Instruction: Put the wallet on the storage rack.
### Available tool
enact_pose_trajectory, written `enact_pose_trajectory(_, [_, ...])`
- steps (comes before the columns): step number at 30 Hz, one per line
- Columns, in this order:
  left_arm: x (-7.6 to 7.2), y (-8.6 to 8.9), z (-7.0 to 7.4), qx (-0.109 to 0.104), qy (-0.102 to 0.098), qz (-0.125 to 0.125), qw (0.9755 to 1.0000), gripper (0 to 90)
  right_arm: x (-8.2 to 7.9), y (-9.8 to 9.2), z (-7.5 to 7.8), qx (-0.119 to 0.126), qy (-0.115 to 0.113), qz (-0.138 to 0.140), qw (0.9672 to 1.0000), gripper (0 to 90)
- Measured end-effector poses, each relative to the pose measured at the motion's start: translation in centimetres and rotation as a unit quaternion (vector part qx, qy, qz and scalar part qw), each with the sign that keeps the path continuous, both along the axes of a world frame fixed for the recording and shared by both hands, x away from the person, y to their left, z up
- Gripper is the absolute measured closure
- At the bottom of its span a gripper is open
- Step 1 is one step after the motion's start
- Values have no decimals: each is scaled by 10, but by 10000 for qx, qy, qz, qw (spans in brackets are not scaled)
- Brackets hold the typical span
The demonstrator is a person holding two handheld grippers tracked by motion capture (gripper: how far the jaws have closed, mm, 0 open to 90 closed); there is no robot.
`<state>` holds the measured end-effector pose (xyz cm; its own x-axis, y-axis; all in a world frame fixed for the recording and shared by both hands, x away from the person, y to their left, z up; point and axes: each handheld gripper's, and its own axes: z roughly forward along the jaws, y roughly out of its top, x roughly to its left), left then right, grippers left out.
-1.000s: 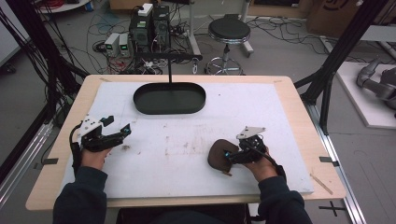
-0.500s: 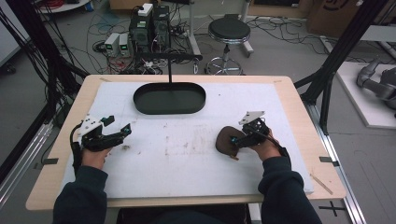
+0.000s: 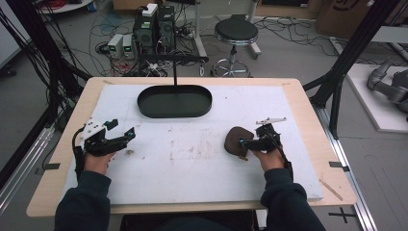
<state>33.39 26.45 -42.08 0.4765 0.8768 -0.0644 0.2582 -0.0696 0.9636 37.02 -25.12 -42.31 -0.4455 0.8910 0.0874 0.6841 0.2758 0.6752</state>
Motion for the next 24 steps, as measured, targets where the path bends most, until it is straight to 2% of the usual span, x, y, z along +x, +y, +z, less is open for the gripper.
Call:
enact_pose_trajectory(3, [0, 0, 0, 16, 18, 0, 10000, 227, 0, 8, -2, -110, -42, 170, 9998, 217])
enact_pose_trajectory(4, [0, 0, 0, 8, 23, 12, 10000, 228, 3, 6, -3, -174, -70, 353, 9992, 218])
enact_pose_trajectory(5, [0, 0, 0, 19, 21, 17, 10000, 228, 3, 6, -3, -174, -70, 353, 9992, 218])
enact_pose_trajectory(6, [0, 1, 0, 14, 23, 12, 10000, 228, 4, 5, -3, -260, -107, 490, 9984, 219])
enact_pose_trajectory(8, [0, 1, 0, 20, 34, 25, 10000, 228, 5, 5, 0, -536, -237, 763, 9954, 244])
enact_pose_trajectory(9, [0, 1, 0, 18, 31, 21, 10000, 229, 5, 7, 6, -956, -382, 1042, 9892, 263])
enact_pose_trajectory(10, [-1, 1, 0, 17, 29, 27, 10000, 229, 5, 7, 6, -956, -382, 1042, 9892, 263])
enact_pose_trajectory(11, [-1, 2, 0, 10, 30, 30, 10000, 229, 5, 9, 8, -1154, -408, 1111, 9863, 275])
enact_pose_trajectory(12, [-1, 2, 0, 11, 30, 37, 10000, 229, 4, 8, 13, -1461, -437, 1190, 9811, 280])
enact_pose_trajectory(13, [-1, 2, 0, 19, 28, 42, 10000, 229, 4, 8, 13, -1461, -437, 1190, 9811, 280])
enact_pose_trajectory(16, [-2, 2, 0, 16, 27, 50, 10000, 230, 3, -1, 16, -1593, -367, 1272, 9783, 298])
enact_pose_trajectory(17, [-2, 2, 0, 20, 32, 48, 10000, 230, 3, -5, 16, -1596, -383, 1253, 9784, 297])
enact_pose_trajectory(19, [-2, 1, 0, 26, 33, 36, 10000, 231, 1, -13, 14, -1386, -313, 956, 9852, 261])
enact_pose_trajectory(20, [-2, 1, 0, 41, 40, 25, 10000, 232, 0, -17, 12, -1159, -239, 631, 9910, 224])
enact_pose_trajectory(21, [-2, 0, 0, 35, 40, 15, 10000, 233, 0, -22, 8, -920, -144, 289, 9952, 190])
enact_pose_trajectory(22, [-2, 0, 0, 61, 42, -5, 10000, 234, 1, -26, 4, -655, -19, 60, 9978, 173])
enact_pose_trajectory(24, [-1, -1, 0, 51, 39, -21, 10000, 234, 4, -33, -4, -140, 122, -59, 9998, 172])
